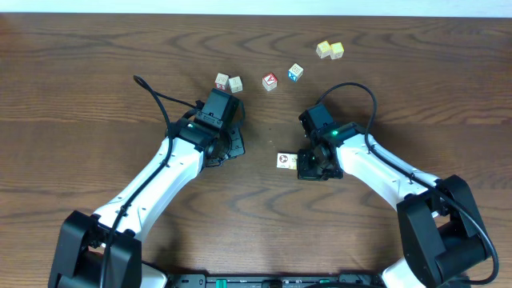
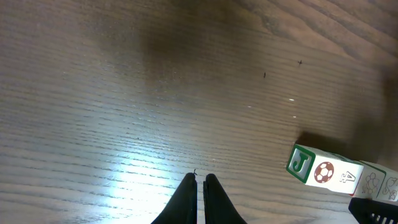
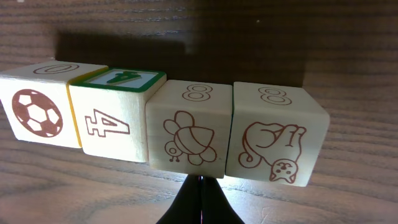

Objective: Lift 4 blocks
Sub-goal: 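Hold the right gripper against the right end of the row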

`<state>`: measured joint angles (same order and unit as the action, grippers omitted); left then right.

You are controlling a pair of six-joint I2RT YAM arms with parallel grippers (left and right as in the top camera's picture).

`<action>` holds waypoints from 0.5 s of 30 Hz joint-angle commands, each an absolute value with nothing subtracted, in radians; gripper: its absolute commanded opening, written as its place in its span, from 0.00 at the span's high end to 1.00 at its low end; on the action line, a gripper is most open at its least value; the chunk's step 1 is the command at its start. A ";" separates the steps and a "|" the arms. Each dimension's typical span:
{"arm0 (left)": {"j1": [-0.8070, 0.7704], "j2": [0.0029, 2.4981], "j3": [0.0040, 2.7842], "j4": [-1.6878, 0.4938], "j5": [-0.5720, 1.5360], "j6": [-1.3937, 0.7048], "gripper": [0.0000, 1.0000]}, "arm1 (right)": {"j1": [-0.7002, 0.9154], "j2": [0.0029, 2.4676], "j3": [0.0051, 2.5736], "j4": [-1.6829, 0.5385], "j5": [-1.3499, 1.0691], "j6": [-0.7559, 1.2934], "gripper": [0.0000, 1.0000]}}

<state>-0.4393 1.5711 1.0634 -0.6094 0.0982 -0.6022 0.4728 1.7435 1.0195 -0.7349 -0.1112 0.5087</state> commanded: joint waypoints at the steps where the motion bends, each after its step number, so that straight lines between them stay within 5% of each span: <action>1: -0.438 1.569 1.044 -0.613 0.085 -0.603 0.93 | 0.480 1.724 1.013 -0.730 -0.094 0.522 0.99; 15: -0.438 1.569 1.044 -0.613 0.085 -0.603 0.93 | 0.480 1.724 1.013 -0.722 -0.083 0.522 0.99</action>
<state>-0.4393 1.5711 1.0634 -0.6094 0.0982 -0.6022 0.4728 1.7435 1.0195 -0.7261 -0.1005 0.5087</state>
